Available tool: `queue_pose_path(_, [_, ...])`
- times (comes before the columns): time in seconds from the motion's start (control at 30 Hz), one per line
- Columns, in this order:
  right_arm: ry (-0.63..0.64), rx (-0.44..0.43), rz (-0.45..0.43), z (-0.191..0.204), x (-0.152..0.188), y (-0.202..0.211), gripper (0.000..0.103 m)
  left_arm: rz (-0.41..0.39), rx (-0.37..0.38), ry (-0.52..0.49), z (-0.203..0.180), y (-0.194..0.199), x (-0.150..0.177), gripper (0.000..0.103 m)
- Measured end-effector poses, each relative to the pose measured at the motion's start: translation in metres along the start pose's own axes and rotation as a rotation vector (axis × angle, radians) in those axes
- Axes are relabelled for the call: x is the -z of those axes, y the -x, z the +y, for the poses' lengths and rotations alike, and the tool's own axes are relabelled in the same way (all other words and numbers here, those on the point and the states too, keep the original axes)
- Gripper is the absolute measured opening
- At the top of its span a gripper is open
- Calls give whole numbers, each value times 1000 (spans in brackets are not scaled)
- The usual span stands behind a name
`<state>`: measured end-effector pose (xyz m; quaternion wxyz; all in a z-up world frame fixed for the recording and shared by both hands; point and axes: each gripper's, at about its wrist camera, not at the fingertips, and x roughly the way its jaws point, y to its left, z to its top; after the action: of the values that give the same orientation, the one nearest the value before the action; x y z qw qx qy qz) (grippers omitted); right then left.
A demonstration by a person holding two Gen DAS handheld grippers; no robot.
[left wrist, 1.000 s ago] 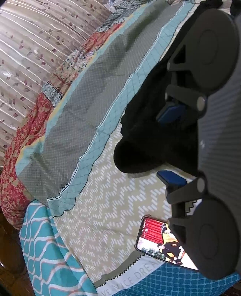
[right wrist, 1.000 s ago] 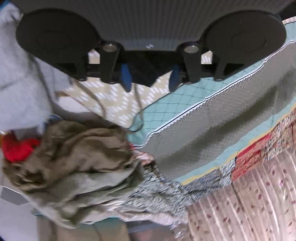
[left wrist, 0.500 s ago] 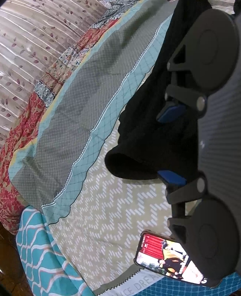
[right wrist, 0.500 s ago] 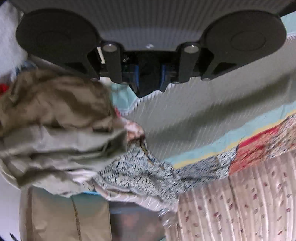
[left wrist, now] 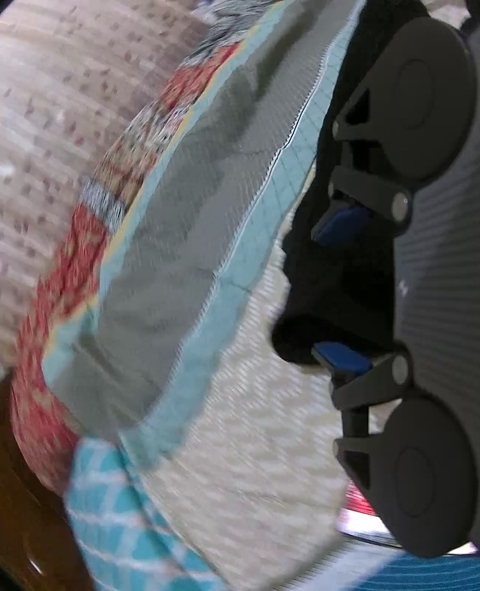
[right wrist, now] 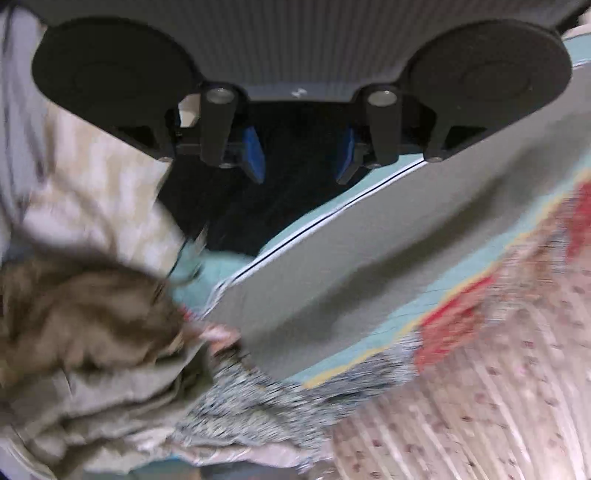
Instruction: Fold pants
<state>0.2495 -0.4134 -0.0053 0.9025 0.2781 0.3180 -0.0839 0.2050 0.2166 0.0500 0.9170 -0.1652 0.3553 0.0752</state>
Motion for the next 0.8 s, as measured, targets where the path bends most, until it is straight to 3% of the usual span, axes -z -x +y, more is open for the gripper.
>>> queue_pose_path(0.13, [17,-81,62,7,43,34,48,32,-22,-77,-3,-45,-18,80])
queue_pose_path(0.2, [11,-97,103,10,68,46,48,76,-29,-62,0,-68,-20,88])
queue_pose_path(0.23, [0,-102,118,9,76,49,48,103,-12,-56,2,-77,-18,80])
queue_pose_path(0.27, [-14,-112,138,9,87,53,48,135,5,-64,1,-89,-15,63])
queue_pose_path(0.3, [-35,-122,159,10,98,55,48,163,13,-84,-1,-97,-11,15])
queue_pose_path(0.33, [-48,-125,178,11,104,55,48,198,30,-96,-6,-107,-8,10])
queue_pose_path(0.4, [-38,-123,226,19,120,51,48,126,-2,-119,-16,-104,-5,9])
queue_pose_path(0.5, [-29,-150,275,37,139,44,49,-141,-74,-207,-25,-87,-9,10])
queue_pose_path(0.53, [-31,-167,279,44,141,44,49,-126,-103,-203,-25,-93,-10,13])
queue_pose_path(0.63, [15,-214,295,67,145,39,49,44,-113,-237,-32,-106,-4,20])
queue_pose_path(0.67, [34,-226,300,75,146,39,49,42,-118,-289,-37,-99,1,26])
queue_pose_path(0.73, [73,-260,311,88,146,39,49,3,-106,-358,-39,-72,11,51])
queue_pose_path(0.8, [97,-285,324,97,148,38,49,-18,-85,-323,-27,-42,13,56])
